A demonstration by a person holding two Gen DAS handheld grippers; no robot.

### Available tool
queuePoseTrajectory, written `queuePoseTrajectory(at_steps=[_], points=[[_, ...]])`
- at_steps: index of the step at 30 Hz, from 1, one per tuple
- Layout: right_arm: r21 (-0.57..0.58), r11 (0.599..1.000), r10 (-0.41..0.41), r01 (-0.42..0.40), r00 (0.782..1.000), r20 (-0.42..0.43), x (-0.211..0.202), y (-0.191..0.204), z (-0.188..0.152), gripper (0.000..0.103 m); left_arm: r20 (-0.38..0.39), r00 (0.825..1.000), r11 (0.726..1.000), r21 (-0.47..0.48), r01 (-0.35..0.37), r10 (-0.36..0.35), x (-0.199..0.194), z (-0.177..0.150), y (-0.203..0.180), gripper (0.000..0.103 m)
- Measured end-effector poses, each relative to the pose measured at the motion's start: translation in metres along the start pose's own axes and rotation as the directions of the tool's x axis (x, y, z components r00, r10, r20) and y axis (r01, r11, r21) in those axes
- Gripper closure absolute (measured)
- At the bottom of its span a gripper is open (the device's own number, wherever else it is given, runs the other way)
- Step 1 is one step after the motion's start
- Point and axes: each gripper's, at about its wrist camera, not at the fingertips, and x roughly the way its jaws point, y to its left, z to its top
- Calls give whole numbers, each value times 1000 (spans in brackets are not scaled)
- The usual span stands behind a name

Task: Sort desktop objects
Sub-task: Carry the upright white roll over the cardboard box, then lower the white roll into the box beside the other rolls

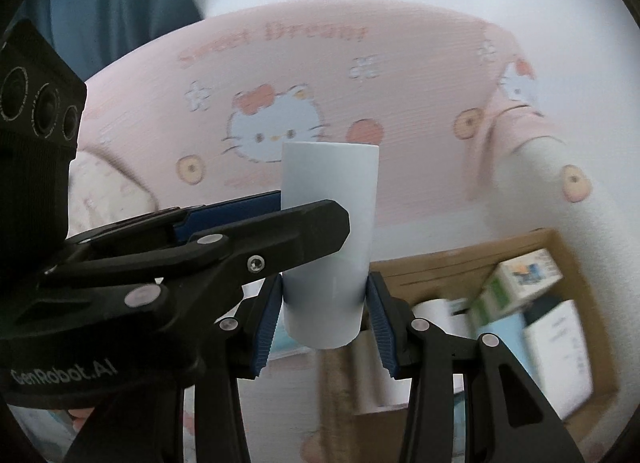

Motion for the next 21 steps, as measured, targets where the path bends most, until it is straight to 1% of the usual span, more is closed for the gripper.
queuePoseTrajectory(at_steps=[4, 9, 14, 17, 19, 21], points=[[6, 999, -48, 48, 999, -8, -7, -25, 1, 63, -41, 998, 999, 16, 49, -49, 25, 6, -17, 60], [21, 996, -88, 89, 995, -50, -3, -52, -6, 63, -112, 989, 996, -36, 88, -91, 56, 5, -21, 60], [30, 996, -85, 89, 992, -96, 7, -72, -15, 63, -194, 974, 991, -88, 98, -114, 85, 1, -23, 60], [28, 995, -89, 94, 988, -123, 11, -82, -21, 63, -234, 964, 990, -98, 102, -123, 97, -1, -23, 60], [35, 995, -87, 92, 986, -143, 13, -89, -24, 63, -252, 959, 989, -103, 103, -127, 105, -2, -23, 60], [46, 995, -84, 93, 983, -163, 16, -96, -25, 63, -269, 954, 986, -131, 100, -132, 113, -2, -21, 60]])
